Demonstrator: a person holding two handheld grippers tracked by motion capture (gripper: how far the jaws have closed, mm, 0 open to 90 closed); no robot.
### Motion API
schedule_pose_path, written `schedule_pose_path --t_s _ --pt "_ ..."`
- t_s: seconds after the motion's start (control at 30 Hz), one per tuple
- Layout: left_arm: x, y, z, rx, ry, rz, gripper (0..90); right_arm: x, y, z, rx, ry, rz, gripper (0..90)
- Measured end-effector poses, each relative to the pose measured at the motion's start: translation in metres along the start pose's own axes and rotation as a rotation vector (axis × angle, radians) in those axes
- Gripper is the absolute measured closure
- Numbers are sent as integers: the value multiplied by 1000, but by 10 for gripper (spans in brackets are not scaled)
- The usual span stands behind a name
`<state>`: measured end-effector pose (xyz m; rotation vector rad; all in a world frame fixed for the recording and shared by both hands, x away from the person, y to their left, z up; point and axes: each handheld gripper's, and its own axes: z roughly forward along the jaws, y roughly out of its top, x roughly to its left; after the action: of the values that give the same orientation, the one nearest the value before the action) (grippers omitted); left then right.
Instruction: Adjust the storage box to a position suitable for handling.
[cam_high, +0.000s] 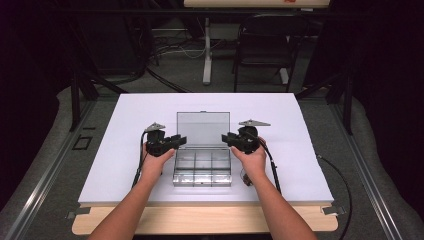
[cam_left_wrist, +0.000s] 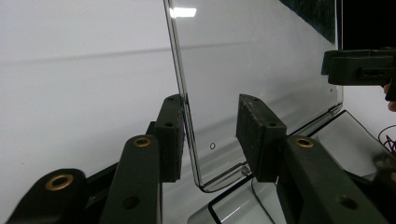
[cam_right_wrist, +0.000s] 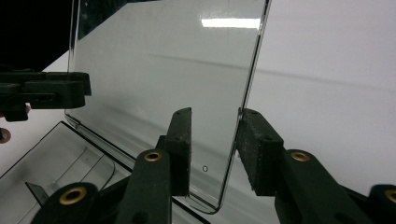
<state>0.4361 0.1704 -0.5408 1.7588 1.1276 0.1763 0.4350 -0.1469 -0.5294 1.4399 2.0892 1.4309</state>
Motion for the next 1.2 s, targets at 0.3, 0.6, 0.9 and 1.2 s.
schedule_pose_path --t_s 0.3,0.6,0.9,1.2 --pt "3 0 2 5 -14 -27 616 -2 0 3 15 7 23 650" --pt "5 -1 4 14 -25 -40 602 -3 1 6 32 8 39 633" --pt "7 0 5 26 -29 -55 596 -5 2 7 54 12 54 623" --pt "8 2 6 46 -33 -78 587 -6 3 10 70 14 69 607"
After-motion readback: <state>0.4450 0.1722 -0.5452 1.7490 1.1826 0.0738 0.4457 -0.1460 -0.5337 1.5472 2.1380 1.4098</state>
